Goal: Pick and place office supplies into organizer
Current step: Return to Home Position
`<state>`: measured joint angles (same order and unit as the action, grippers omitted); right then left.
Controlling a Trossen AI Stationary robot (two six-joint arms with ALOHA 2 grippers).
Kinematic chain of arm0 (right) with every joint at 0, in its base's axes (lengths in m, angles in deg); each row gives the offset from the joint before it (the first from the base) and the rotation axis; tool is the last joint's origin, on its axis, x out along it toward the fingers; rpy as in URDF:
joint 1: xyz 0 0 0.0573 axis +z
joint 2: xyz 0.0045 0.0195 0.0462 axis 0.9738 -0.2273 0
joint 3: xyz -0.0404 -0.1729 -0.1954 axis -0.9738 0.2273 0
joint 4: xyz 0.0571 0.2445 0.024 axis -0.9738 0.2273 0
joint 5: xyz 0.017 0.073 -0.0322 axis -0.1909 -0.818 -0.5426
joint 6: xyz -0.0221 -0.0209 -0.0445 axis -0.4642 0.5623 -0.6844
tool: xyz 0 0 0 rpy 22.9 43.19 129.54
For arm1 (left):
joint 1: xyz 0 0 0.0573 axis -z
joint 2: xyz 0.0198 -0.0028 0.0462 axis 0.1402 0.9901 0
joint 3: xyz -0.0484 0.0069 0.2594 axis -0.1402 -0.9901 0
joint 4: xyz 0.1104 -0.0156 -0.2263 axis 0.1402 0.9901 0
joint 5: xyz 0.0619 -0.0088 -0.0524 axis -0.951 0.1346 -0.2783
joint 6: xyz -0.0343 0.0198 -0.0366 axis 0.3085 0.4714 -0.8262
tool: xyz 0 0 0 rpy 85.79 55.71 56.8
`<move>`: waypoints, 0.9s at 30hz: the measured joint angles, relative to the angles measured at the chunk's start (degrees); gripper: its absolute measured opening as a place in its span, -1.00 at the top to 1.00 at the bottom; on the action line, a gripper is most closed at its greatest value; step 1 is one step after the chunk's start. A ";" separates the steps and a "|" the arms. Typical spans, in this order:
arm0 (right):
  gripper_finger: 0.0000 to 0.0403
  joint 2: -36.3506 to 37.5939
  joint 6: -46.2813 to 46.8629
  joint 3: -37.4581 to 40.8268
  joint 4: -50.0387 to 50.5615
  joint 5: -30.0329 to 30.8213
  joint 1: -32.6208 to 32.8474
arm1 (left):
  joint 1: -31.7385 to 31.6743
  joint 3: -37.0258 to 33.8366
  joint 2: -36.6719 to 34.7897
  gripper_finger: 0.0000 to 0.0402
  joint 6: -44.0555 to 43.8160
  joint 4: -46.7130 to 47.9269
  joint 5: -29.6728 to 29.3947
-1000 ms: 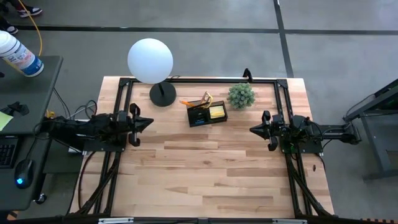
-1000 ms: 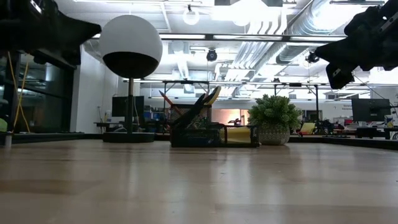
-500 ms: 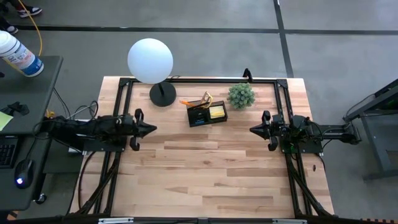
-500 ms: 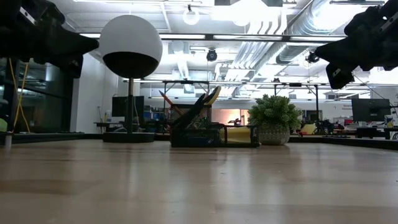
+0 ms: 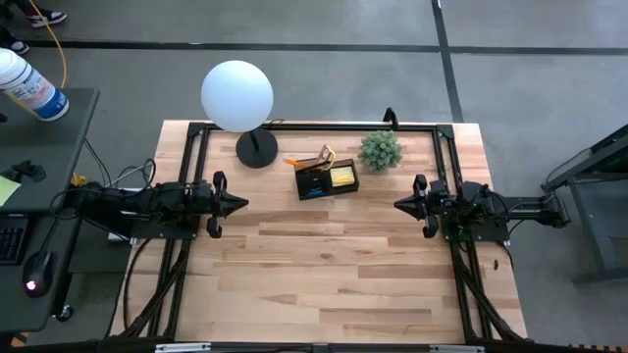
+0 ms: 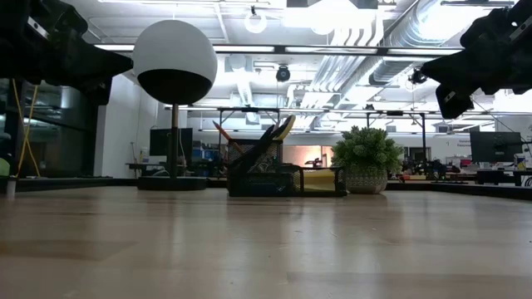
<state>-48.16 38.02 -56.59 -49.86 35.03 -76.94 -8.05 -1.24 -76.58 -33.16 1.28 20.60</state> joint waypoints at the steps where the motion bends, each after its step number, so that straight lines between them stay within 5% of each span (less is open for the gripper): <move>1: 0.89 0.00 0.00 0.00 -0.01 0.02 0.02 | 0.00 0.00 0.00 0.99 0.00 -0.01 0.00; 27: 0.89 0.00 0.00 0.00 -0.03 -0.02 0.02 | 0.00 0.00 0.00 0.99 -0.04 -0.04 -0.02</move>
<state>-48.16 38.02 -56.59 -49.89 35.02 -76.92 -8.05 -1.24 -76.58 -33.20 1.24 20.58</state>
